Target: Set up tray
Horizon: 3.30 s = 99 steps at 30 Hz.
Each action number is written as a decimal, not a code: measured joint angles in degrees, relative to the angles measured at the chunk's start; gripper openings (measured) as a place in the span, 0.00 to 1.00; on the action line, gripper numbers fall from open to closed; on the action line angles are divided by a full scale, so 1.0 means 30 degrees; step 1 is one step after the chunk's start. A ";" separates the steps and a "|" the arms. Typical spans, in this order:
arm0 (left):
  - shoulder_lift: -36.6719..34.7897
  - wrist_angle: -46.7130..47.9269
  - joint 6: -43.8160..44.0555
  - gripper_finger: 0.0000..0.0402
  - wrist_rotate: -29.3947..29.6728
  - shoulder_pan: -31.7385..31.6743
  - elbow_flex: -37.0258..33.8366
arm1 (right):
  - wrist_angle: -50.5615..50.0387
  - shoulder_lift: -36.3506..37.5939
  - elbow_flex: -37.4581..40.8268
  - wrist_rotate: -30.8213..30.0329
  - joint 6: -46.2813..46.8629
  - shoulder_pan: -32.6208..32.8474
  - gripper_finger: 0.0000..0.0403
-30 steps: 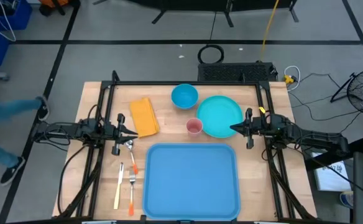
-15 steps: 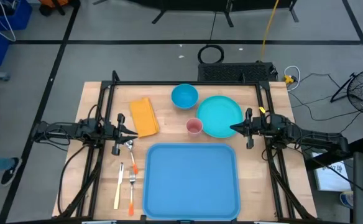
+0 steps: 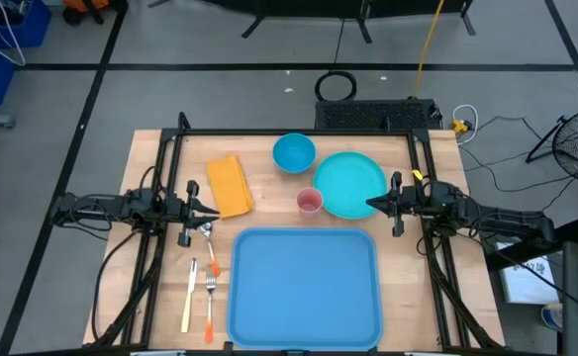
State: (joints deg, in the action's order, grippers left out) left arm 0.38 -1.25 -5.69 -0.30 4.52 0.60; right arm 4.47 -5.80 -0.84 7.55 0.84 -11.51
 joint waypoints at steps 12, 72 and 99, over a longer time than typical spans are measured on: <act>0.0000 -0.0003 0.0000 0.16 0.0000 -0.0004 0.0000 | 0.0000 0.0000 0.0004 -0.0007 0.0000 -0.0003 0.00; 0.0000 -0.1927 0.1982 0.16 0.2592 0.0004 -0.0022 | -0.4276 -0.3753 -0.6205 -1.0738 0.4403 -0.0337 0.07; 0.0000 -0.1417 0.0998 0.16 0.4262 0.0004 -0.0007 | -1.8759 -2.7224 -2.1791 -0.3402 0.0254 -1.3762 0.51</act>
State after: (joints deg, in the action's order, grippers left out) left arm 0.38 -5.50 -2.70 12.49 4.54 0.58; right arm -51.81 -87.47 -66.22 -2.65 1.60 -52.80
